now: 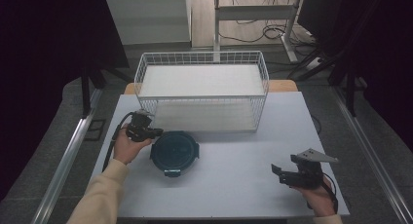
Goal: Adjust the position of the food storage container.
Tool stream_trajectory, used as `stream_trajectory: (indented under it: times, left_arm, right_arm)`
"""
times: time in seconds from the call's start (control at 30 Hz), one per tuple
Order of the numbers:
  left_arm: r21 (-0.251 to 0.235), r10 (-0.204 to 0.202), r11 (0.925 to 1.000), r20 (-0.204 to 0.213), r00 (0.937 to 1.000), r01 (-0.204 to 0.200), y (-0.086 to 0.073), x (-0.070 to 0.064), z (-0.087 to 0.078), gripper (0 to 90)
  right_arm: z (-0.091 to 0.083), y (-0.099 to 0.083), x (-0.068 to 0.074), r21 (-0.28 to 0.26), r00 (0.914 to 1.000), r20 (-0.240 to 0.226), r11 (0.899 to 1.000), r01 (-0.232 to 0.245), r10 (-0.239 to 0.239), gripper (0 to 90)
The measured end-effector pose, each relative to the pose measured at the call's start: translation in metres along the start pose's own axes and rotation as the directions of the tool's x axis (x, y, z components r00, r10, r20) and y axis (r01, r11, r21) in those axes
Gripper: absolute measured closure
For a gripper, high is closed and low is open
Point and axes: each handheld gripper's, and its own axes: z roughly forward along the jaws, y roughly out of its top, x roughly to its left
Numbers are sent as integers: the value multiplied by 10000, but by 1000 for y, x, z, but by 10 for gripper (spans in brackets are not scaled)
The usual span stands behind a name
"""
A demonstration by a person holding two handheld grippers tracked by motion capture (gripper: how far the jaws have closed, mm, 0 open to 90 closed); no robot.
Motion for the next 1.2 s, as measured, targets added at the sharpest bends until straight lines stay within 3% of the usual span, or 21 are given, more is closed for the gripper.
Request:
stream_trajectory:
  times: [0.2,0.37,0.63,1.0,1.2]
  left_arm:
    - [498,260,9984,-226,9994,-249,-3,-1,6,900]
    - [603,362,9976,-466,9983,-334,-2,-5,6,900]
    - [570,317,9980,-436,9985,-292,-2,-16,7,900]
    - [581,674,9960,40,9977,-676,-9,-41,6,900]
    - [413,666,9968,295,9973,-678,-8,-50,9,900]
  right_arm:
    - [2,-1,0,100,10000,-23,9999,10,-10,152]
    - [2,-1,1,129,10000,-30,9999,11,-11,152]
    - [3,-1,1,159,10000,-35,9999,-2,3,152]
    - [3,-1,2,185,10000,-63,9998,7,-6,153]
    - [2,-1,-1,122,9995,-169,9995,-279,281,155]
